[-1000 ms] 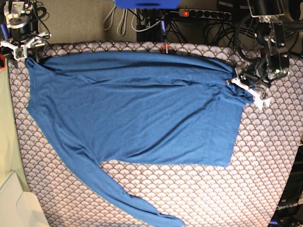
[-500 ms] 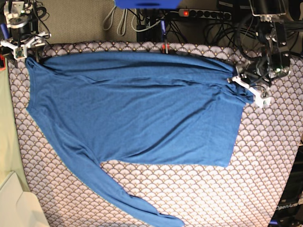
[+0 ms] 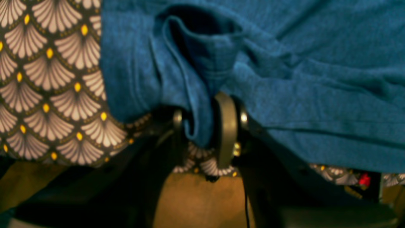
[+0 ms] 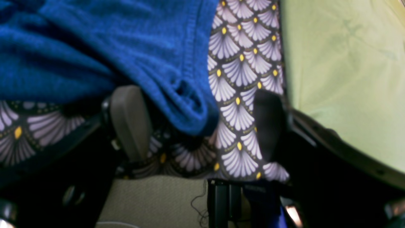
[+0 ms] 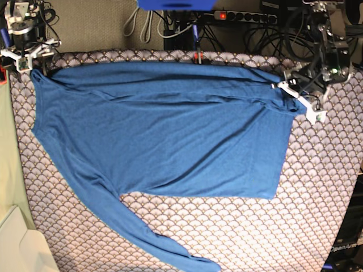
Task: Fold the T-shirt properly
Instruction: 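Open both grippers, release the edge and raise them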
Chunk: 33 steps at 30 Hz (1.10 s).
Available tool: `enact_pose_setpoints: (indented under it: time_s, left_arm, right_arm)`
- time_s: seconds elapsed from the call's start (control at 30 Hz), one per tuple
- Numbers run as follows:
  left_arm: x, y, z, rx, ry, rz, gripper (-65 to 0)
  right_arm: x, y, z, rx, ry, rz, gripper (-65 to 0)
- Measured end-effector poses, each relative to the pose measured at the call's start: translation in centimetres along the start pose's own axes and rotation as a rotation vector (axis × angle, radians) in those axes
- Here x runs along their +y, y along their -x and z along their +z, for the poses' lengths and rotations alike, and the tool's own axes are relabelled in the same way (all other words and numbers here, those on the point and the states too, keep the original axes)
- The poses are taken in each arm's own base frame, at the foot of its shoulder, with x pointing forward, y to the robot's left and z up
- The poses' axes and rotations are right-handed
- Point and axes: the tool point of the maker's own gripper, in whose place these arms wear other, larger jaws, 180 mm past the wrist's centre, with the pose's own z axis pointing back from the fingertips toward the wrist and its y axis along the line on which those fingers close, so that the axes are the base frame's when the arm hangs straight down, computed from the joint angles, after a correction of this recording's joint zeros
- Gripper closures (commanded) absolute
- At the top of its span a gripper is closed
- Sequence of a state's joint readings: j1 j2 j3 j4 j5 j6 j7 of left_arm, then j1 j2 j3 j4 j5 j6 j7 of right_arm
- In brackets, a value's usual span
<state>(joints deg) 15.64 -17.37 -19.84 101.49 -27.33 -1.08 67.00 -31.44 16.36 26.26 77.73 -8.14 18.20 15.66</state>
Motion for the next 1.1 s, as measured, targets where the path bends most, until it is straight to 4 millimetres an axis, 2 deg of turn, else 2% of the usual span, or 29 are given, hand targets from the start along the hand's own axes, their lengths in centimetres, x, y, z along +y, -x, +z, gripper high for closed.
enact_pose_setpoints:
  time_s: [0.07,0.17,0.23,0.5,0.57,0.7,0.8,1.0,1.1]
  left_arm:
    - [0.5,0.2,0.1,0.006,-0.013,-0.015,-15.6]
    - [0.9,0.5,0.2,0.019,-0.022,-0.011,-27.5]
    - [0.9,0.2,0.2,0.008,-0.022,-0.012,-32.2]
    - [0.6,0.3,0.2,0.008,-0.014,-0.005,-32.5]
    - [0.5,0.2,0.3,0.001,-0.013,-0.009,-32.5]
    - [-0.9,-1.8,2.3,-0.081,0.007,-0.060,-32.5]
    - [-1.2,-2.5,3.8,-0.124,0.009,-0.074,-32.5]
    - [2.4,-4.4,5.5,-0.200,-0.081,0.003,-32.5]
    - [2.4,-5.6,5.8,-0.230,-0.081,0.011,-32.5]
  right_arm:
    - [0.0,0.0,0.0,0.000,0.000,0.000,-49.8]
    - [0.0,0.0,0.0,0.000,0.000,0.000,-49.8]
    - [0.0,0.0,0.0,0.000,0.000,0.000,-49.8]
    - [0.0,0.0,0.0,0.001,0.000,0.000,-49.8]
    - [-0.3,-0.5,0.1,-0.010,0.008,0.007,-49.8]
    - [-2.4,-2.9,0.3,-0.072,0.060,0.028,-49.8]
    - [-2.3,-3.7,0.2,-0.091,0.059,0.034,-49.8]
    - [-2.6,-6.4,0.2,-0.158,0.066,0.061,-49.8]
    - [-2.6,-6.8,0.2,-0.165,0.066,0.065,-49.8]
